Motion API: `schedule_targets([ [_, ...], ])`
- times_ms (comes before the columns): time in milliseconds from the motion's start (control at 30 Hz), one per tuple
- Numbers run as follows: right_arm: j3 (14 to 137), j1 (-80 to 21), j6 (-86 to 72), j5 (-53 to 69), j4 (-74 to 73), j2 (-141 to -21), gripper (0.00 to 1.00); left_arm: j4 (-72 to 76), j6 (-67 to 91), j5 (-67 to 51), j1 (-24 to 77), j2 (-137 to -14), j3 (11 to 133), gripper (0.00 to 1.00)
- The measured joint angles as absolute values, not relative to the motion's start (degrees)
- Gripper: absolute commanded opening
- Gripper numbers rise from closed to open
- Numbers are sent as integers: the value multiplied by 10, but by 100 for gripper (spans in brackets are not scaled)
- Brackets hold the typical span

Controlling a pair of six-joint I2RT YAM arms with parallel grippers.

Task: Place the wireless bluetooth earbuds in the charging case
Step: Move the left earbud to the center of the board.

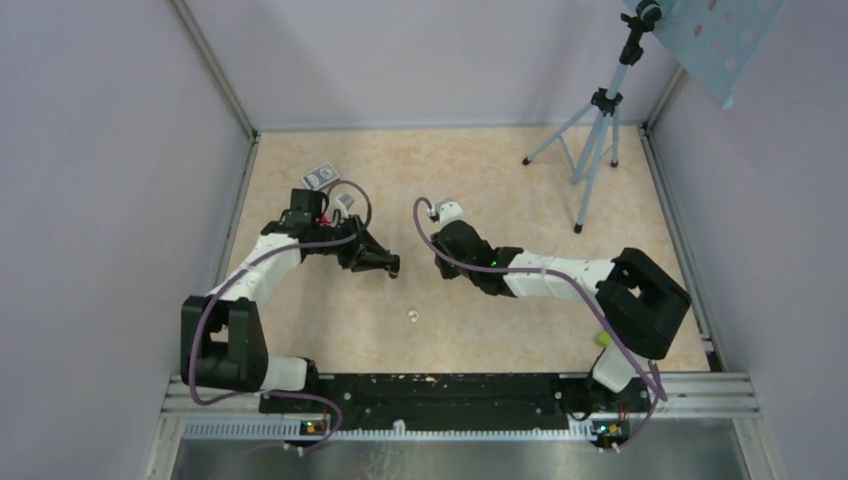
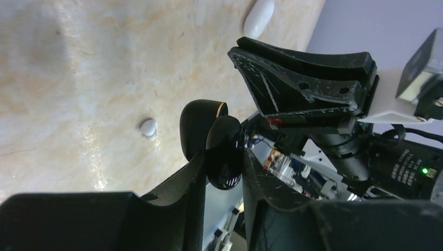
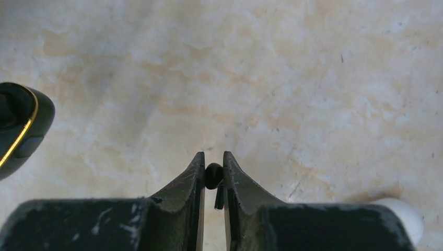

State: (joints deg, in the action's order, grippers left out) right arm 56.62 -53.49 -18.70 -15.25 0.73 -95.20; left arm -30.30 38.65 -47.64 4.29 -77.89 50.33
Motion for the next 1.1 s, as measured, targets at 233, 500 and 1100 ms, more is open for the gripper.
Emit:
schedule_targets([
  [233,467,-536,-189,-147,36,-920,3,-298,358,-505,63,-808,491,0],
  [500,446,-536,-189,-147,52,-920,21,-298,347,-508,63,-809,489,0],
  [1100,507,-544,-208,-165,-72,-898,32,-295,345,-507,63,-809,489,0],
])
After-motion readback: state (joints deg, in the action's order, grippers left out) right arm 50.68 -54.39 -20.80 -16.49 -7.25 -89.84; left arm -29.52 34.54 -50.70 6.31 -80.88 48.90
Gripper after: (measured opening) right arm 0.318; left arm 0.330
